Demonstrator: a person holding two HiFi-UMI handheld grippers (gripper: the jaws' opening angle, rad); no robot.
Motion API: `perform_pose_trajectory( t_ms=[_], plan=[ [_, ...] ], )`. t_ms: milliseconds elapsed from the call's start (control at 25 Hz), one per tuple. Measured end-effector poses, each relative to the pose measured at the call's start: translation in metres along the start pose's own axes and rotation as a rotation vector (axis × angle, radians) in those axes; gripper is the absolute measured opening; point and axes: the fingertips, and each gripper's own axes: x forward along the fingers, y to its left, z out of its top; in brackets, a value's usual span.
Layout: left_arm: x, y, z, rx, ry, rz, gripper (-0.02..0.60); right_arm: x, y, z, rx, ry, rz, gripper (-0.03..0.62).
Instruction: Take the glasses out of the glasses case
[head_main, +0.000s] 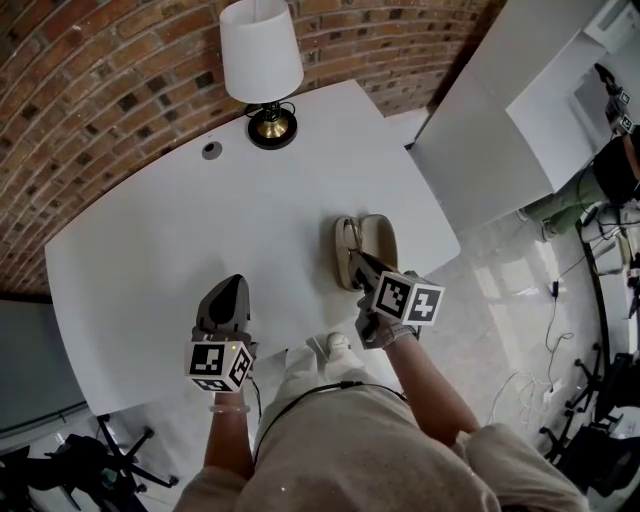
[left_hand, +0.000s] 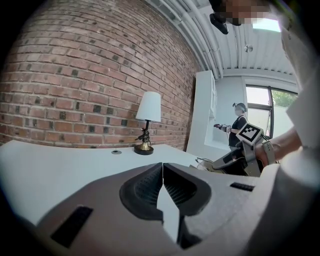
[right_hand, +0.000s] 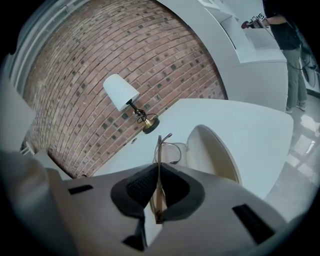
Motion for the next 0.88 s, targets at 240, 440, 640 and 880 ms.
perform_pose_trajectory(
  t_ms=[240,440,640,880],
  plan=[
    [0.000,0.000,0.009,0.009,-0.022,-0.001,0.006,-0.008,0.006,0.008,-0.055,-0.018,0.016,0.023],
    [-0.002,0.000,0.016,0.010,-0.039,0.006,0.006,-0.015,0.011,0.013,-0.131,-0.031,0.040,0.023],
    [-0.003,0.002,0.022,0.013,-0.054,0.015,0.006,-0.021,0.011,0.020,-0.205,-0.050,0.047,0.023],
    [-0.008,0.007,0.029,0.016,-0.066,0.036,0.006,-0.031,0.014,0.036,-0.267,-0.104,0.065,0.023]
  ],
)
